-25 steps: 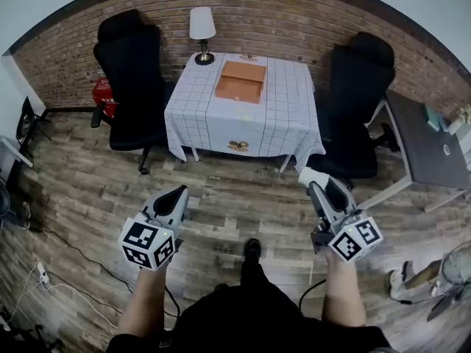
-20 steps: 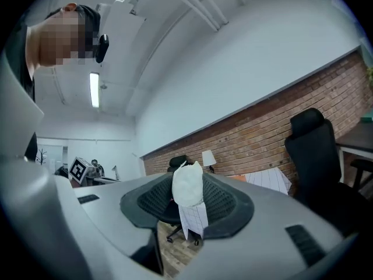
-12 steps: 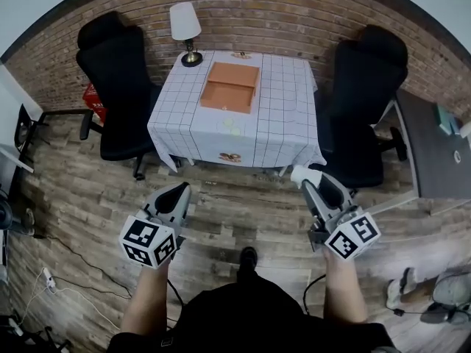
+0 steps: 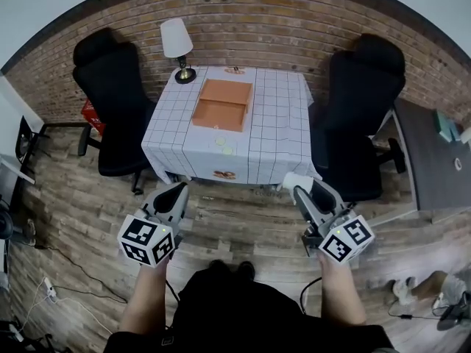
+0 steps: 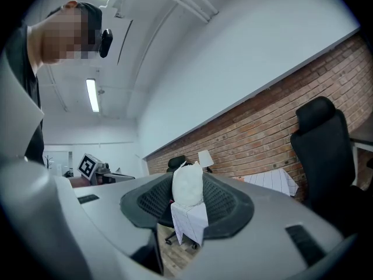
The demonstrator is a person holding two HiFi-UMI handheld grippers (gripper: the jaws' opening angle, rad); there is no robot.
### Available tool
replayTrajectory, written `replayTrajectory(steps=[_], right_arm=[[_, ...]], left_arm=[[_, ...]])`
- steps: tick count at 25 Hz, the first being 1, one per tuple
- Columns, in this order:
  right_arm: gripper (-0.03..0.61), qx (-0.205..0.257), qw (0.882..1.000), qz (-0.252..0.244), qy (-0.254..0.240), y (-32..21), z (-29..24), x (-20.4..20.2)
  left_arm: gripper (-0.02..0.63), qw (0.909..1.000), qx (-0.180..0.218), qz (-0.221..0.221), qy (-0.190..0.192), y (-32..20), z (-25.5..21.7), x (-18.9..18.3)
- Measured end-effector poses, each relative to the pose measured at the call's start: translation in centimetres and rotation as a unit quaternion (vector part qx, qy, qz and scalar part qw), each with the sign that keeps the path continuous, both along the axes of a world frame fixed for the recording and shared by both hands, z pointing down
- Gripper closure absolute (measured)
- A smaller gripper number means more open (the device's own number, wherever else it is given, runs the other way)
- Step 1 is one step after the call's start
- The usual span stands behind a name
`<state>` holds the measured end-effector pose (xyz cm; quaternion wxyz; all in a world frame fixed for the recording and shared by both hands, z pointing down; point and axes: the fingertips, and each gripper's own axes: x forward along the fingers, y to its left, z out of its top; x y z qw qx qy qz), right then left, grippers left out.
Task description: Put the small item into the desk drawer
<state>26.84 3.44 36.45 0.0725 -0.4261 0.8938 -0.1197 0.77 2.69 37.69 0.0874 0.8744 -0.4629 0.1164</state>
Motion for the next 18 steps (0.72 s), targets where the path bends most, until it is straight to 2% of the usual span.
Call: replayTrajectory(steps=[9, 18], right_arm=[[0.417, 0.008, 1.0, 0.011, 0.009, -4.2, -0.4, 0.3], [0.417, 0.007, 0.999, 0.025, 0.036, -13.4, -0.8, -2.0]], left_arm=[[0.604, 0.9996, 0.026, 0.011, 0.01, -5.6, -0.5, 0.4], [0.604, 0.9989, 0.035, 0.02, 0.026, -16.4, -0.1, -1.9]])
